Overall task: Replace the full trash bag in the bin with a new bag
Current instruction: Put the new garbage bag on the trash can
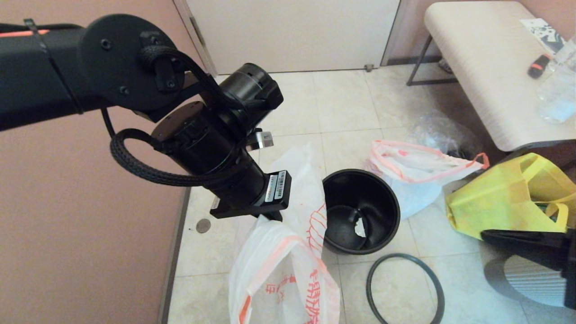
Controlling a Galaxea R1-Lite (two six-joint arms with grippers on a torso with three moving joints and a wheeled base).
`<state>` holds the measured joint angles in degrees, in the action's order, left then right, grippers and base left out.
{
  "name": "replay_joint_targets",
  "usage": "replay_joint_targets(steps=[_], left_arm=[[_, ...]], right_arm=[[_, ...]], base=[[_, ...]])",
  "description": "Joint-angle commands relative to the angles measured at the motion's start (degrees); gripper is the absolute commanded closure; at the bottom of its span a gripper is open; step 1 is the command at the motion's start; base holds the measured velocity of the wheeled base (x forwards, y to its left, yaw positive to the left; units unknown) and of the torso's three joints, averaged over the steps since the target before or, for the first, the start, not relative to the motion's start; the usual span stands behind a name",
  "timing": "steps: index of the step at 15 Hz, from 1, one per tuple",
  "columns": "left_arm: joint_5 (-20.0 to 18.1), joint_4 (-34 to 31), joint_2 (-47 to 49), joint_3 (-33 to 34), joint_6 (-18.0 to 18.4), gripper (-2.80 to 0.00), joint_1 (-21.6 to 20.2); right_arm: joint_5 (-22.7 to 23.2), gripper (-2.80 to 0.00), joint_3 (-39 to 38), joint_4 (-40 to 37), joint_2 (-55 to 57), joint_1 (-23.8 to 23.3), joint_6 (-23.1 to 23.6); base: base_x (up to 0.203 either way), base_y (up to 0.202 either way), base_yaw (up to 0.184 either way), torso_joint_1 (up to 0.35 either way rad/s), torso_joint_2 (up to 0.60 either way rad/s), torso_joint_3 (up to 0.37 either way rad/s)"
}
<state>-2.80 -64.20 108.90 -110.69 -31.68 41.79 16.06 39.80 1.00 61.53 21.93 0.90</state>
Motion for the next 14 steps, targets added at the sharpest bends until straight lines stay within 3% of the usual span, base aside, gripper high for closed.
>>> replay_joint_targets(steps=[1, 5, 10, 11, 14], left_arm=[[-0.01, -0.24, -0.01, -0.14, -0.22, 0.00, 0.05], [0.30, 1.47, -0.18, -0.26, 0.13, 0.00, -0.63], [0.81, 4.16, 0.64, -0.32, 0.47, 0.00, -2.50], [1.36, 4.11, 1.03, -0.25, 0.48, 0.00, -3.09], [1.50, 3.66, 1.05, -0.23, 0.73, 0.00, -3.48]], right_arm=[[-0.53, 0.00, 2.81, 4.09, 13.73, 7.65, -2.29], [-1.10, 0.00, 4.47, 13.74, 23.48, 15.27, -4.96], [-0.99, 0.00, 6.09, 17.23, 28.07, 16.74, -4.63], [-0.95, -2.80, 5.41, 17.33, 28.12, 17.41, -4.35], [-0.74, -2.80, 4.79, 19.56, 30.72, 18.61, -4.32]], base=[[0.000, 0.000, 0.000, 0.000, 0.00, 0.000], [0.000, 0.000, 0.000, 0.000, 0.00, 0.000], [0.000, 0.000, 0.000, 0.000, 0.00, 0.000], [0.000, 0.000, 0.000, 0.000, 0.00, 0.000], [0.000, 0.000, 0.000, 0.000, 0.00, 0.000]])
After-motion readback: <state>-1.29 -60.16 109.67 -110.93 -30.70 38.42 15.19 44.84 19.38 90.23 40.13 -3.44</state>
